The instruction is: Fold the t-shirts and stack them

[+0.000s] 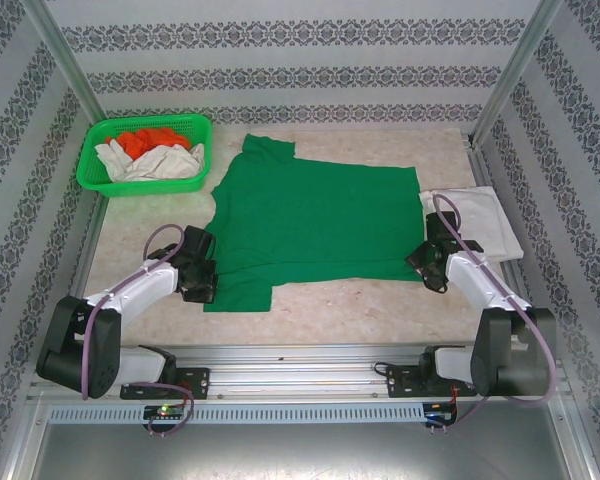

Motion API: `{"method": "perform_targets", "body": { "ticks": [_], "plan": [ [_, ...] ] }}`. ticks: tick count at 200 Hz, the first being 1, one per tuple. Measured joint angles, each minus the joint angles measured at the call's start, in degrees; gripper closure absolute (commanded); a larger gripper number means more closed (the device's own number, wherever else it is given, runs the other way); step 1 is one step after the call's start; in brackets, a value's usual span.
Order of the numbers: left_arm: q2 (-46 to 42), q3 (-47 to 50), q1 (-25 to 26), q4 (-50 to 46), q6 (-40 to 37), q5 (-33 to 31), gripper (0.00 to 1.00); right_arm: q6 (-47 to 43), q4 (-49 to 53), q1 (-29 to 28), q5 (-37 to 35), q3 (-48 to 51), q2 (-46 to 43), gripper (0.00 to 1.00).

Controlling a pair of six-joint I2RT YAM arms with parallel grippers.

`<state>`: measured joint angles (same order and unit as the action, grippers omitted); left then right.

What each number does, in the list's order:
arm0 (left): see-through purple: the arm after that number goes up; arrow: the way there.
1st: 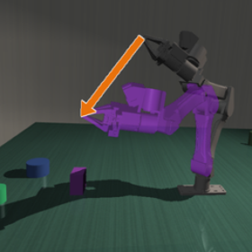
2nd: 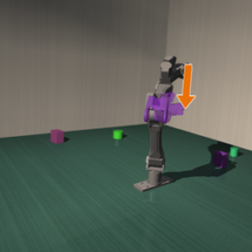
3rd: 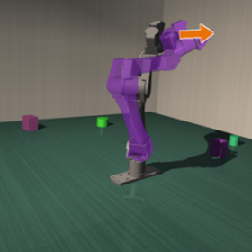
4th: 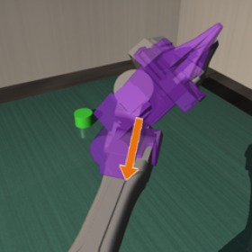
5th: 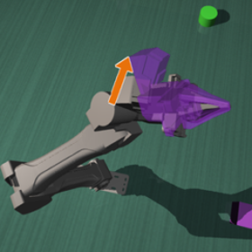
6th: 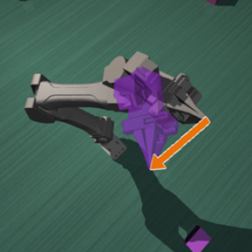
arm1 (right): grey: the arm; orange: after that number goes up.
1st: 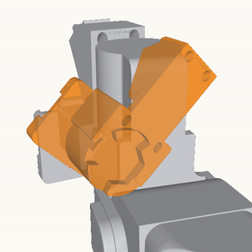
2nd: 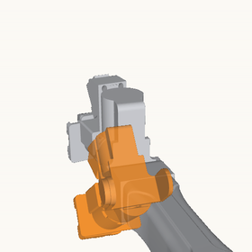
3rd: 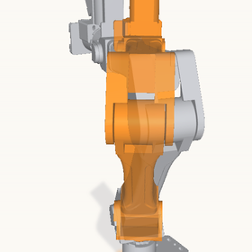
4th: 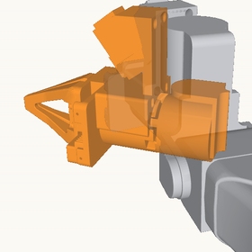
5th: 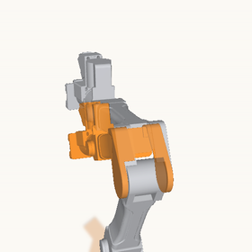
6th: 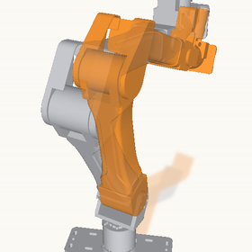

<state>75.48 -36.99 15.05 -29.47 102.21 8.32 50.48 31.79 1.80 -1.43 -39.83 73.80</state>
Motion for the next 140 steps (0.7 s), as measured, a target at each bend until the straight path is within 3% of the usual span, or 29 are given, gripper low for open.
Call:
{"method": "perform_targets", "body": {
  "ticks": [26,94,140],
  "plan": [
    [0.44,-0.83,0.0,-0.02,-0.26,-0.04,1.0,1.9,-0.87,0.35,1.03,-0.02,2.6,0.62],
    [0.68,-1.29,0.0,0.0,-0.7,-0.46,1.0,2.08,-4.15,0.35,3.02,-2.19,9.2,0.68],
    [0.66,-1.29,0.0,0.0,-0.83,-0.63,1.0,1.88,-5.11,0.37,4.07,-2.23,9.4,0.67]
  ]
}}
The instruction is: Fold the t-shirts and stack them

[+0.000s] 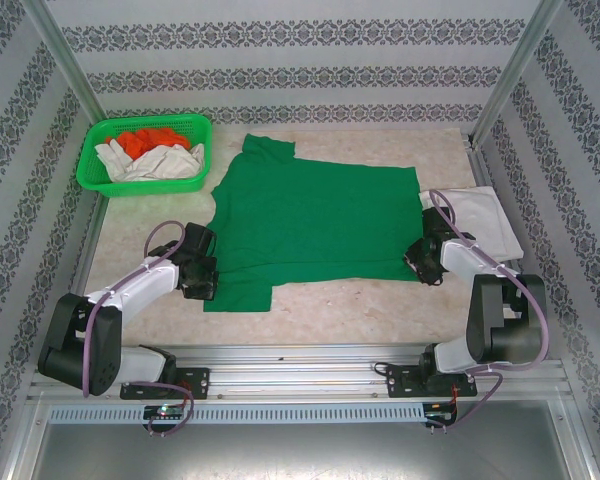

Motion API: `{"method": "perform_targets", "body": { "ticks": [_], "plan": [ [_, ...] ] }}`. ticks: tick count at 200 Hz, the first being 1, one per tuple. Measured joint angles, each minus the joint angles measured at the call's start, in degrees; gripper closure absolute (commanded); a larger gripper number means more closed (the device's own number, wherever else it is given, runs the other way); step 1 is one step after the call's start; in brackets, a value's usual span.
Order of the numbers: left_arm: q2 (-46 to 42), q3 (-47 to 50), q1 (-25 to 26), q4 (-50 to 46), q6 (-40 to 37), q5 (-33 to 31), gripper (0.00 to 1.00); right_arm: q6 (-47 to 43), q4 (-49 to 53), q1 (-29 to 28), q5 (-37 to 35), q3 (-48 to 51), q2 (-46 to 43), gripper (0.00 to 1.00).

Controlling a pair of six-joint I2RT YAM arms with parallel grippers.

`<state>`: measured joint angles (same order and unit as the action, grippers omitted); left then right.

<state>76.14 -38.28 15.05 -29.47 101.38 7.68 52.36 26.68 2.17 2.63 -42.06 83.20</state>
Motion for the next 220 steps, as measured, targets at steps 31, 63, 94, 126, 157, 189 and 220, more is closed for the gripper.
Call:
{"method": "perform_targets", "body": {
  "ticks": [31,63,94,126,157,189,220],
  "plan": [
    [0.0,0.0,0.0,0.0,0.0,-0.02,1.0,-0.17,-1.25,0.74,0.63,0.0,0.85,0.72],
    [0.0,0.0,0.0,0.0,-0.24,-0.02,1.0,-0.72,-2.4,0.74,1.03,-0.92,3.48,0.88],
    [0.0,0.0,0.0,0.0,-0.46,-0.04,1.0,-1.46,-3.19,0.74,1.29,-1.29,3.56,1.0],
    [-0.02,0.0,-0.04,-0.02,-0.74,-0.48,1.0,-1.68,-2.21,0.74,1.29,-1.27,0.35,1.0],
    [-0.96,-0.52,-0.04,-0.68,-1.2,-0.98,1.0,-1.68,-0.33,0.72,1.11,0.11,-7.45,1.0],
    [-2.6,-1.66,-0.04,-1.95,-1.95,-1.6,1.0,-1.46,4.52,0.72,0.81,3.21,-16.35,1.0],
    [-5.38,-2.54,-0.04,-5.18,-2.21,-1.77,1.0,-1.2,12.28,0.72,0.63,5.92,-25.94,1.0]
  ]
}}
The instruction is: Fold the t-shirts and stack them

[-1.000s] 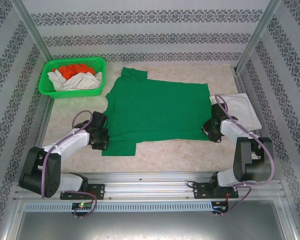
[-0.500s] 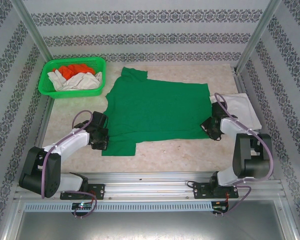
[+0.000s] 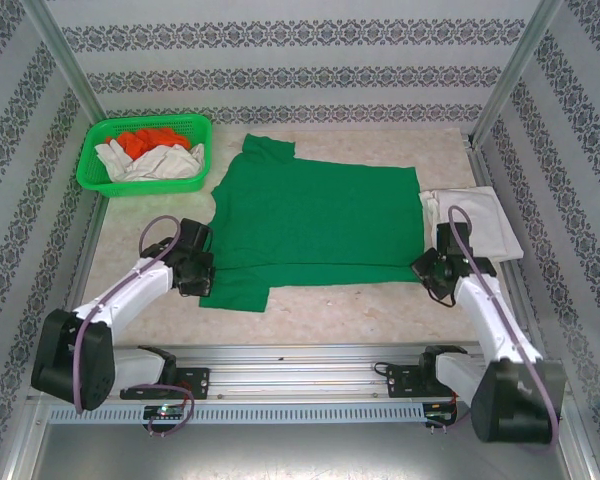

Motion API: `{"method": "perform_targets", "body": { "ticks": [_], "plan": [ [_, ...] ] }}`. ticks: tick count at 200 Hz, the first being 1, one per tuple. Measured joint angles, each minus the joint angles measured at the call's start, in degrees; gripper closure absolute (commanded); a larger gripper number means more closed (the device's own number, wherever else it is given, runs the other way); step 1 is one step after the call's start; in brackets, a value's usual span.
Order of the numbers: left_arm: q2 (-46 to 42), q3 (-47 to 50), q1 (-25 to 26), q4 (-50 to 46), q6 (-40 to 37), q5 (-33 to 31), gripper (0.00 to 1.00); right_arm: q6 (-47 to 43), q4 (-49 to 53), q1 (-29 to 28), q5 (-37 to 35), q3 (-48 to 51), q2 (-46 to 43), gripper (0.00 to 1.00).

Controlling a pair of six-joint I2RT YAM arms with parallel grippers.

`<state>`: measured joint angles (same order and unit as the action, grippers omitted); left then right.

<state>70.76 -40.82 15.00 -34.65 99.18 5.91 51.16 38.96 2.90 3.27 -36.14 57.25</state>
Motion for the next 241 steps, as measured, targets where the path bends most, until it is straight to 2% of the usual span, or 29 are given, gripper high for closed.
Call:
{"method": "perform_targets", "body": {
  "ticks": [32,62,122,169,241],
  "plan": [
    [-5.09,-0.11,-0.02,-4.66,0.02,-0.04,1.0,0.15,8.13,0.0,-0.22,1.49,-9.16,1.0],
    [-6.14,-2.12,-0.52,-7.06,-0.15,-0.17,1.0,0.13,9.92,0.0,-0.46,1.29,-10.1,1.0],
    [2.93,-14.64,-2.82,-7.34,-4.76,-0.66,1.0,-0.09,7.52,0.74,-1.01,-4.79,-3.34,1.0],
    [9.86,-20.7,-5.05,-7.17,-9.4,-0.68,1.0,-0.07,3.8,1.16,-1.07,-8.07,3.76,1.0],
    [23.08,-35.08,-7.19,-7.91,-19.08,1.38,1.0,-0.31,-0.28,1.88,-1.03,-14.58,14.34,1.0]
  ]
}}
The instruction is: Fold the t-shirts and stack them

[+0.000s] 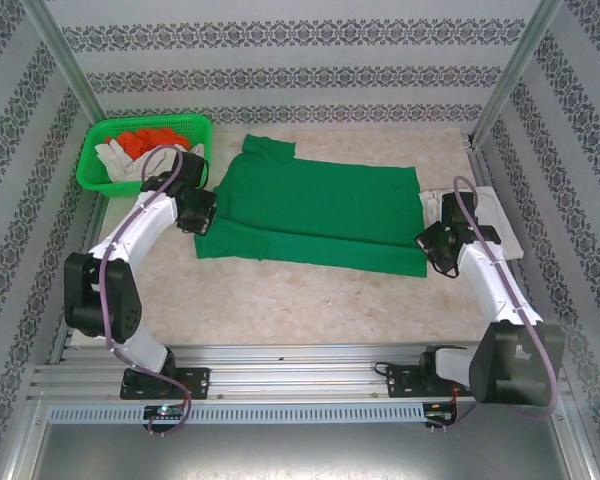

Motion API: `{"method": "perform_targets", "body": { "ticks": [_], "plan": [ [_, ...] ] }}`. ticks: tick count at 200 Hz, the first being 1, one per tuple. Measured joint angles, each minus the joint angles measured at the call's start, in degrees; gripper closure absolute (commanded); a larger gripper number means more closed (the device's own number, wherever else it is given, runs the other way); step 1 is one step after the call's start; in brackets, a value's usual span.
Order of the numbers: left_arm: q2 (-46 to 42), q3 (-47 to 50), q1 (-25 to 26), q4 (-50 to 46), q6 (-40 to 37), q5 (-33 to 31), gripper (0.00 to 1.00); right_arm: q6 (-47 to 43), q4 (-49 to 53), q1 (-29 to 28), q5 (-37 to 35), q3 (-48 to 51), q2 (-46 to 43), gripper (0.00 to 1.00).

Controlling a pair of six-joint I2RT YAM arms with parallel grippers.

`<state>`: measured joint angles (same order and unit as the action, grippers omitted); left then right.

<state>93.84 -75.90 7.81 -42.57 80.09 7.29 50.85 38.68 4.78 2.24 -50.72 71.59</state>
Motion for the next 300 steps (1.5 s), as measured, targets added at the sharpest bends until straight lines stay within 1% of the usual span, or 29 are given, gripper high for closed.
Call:
{"method": "perform_targets", "body": {
  "ticks": [58,94,169,237,300],
  "plan": [
    [8.2,-7.45,-0.46,-0.74,-5.88,1.29,1.0,-0.22,-1.81,0.0,-0.04,-3.96,6.6,1.0],
    [13.18,-12.57,-1.03,-1.22,-9.25,1.9,1.0,-0.7,-2.16,0.0,-0.07,-5.84,8.79,1.0],
    [20.22,-21.4,-1.84,-3.02,-12.74,2.16,1.0,-1.75,-2.45,0.0,-0.04,-9.99,14.05,1.0],
    [24.44,-28.22,-1.95,-4.85,-14.19,2.51,1.0,-2.01,-3.21,0.0,-0.07,-12.79,18.49,1.0],
    [25.62,-28.59,-1.95,-6.12,-14.6,2.56,1.0,-3.06,-3.82,0.37,-0.07,-13.38,21.53,1.0]
  ]
}}
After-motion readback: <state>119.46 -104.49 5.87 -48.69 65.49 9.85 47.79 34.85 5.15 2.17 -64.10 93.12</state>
